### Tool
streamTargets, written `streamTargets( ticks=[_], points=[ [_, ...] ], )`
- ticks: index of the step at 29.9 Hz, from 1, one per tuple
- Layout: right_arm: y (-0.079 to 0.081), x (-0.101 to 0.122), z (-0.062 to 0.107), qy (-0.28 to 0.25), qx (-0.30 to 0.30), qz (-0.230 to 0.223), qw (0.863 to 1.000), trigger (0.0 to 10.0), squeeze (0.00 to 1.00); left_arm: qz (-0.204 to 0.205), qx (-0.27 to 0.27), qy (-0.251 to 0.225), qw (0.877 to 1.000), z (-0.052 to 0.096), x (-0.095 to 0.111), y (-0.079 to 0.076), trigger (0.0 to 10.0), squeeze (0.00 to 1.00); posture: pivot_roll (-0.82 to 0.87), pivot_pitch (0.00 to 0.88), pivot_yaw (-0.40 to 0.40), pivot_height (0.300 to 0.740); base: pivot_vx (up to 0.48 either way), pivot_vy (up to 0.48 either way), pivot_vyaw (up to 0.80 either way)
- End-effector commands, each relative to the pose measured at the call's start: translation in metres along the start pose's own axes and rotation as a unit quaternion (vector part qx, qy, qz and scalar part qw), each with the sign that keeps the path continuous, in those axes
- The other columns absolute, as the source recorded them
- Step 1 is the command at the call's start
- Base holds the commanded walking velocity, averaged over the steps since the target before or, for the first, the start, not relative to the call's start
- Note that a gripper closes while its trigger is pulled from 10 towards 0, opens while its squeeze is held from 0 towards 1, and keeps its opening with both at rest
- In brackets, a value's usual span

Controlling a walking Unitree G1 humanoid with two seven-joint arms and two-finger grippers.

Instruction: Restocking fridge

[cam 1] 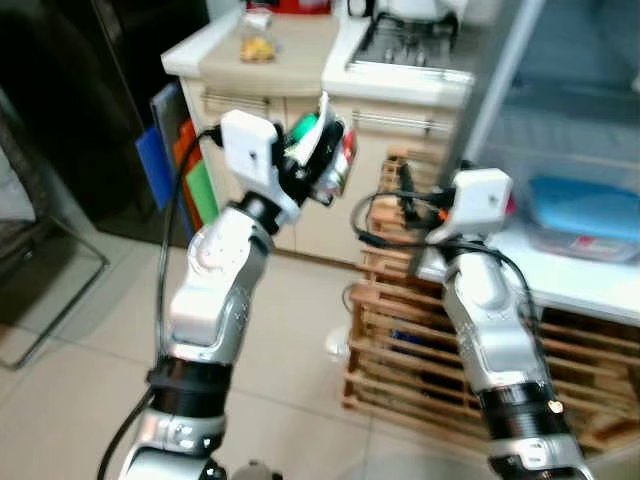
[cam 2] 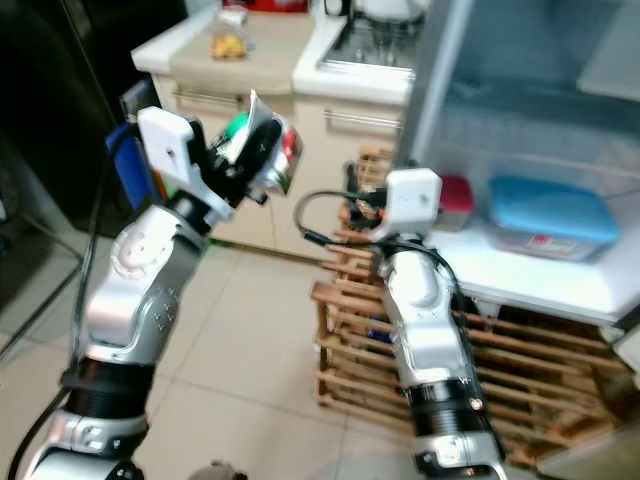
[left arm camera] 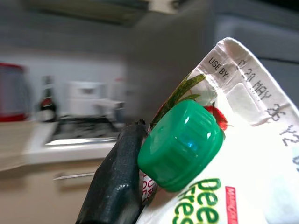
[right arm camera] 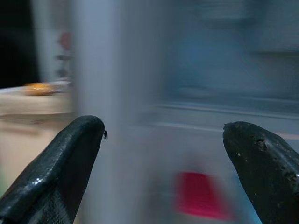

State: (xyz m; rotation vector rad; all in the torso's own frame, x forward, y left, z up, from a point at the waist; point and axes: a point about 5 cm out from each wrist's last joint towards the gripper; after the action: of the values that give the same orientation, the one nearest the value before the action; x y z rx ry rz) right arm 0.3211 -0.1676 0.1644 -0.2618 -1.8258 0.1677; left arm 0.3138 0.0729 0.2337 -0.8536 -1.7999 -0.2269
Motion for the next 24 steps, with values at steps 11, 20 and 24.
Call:
streamTargets(
  ticks=[11,20,24],
  points=[
    [0.0075,0.0003,0.0005,0.008,0.008,-0.008,1.0,10.0,0.0,-0.008,0.011,0.008,1.0,-0.0006,0.0004,0.0066,10.0,0.0,-0.13,0.0,0.057,0.74,0.0,0.0,-0.51],
    [0.0076,0.0,0.0029,0.007,0.007,-0.009,1.0,10.0,0.0,-0.005,0.013,0.019,1.0,0.0,-0.0033,0.0076,10.0,0.0,-0.13,0.0,0.058,0.74,0.0,0.0,-0.6],
    [0.0081,-0.0016,0.0032,0.014,0.01,-0.001,1.0,10.0,0.0,-0.004,0.015,0.021,1.0,0.0004,-0.0041,0.0076,10.0,0.0,-0.13,0.0,0.057,0.74,0.0,0.0,0.0]
  ],
)
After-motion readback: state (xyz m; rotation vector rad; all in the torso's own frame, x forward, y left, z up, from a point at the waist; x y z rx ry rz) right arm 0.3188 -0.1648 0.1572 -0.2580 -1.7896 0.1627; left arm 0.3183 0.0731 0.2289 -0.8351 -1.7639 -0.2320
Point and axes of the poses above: a point about 5 cm out from each wrist's last joint towards the gripper, its own z axis pointing back from the gripper into the wrist, its own x axis along the axis of the wrist's last joint, y = z × x, and after that the axes turned 14 degrees about z, right-handed
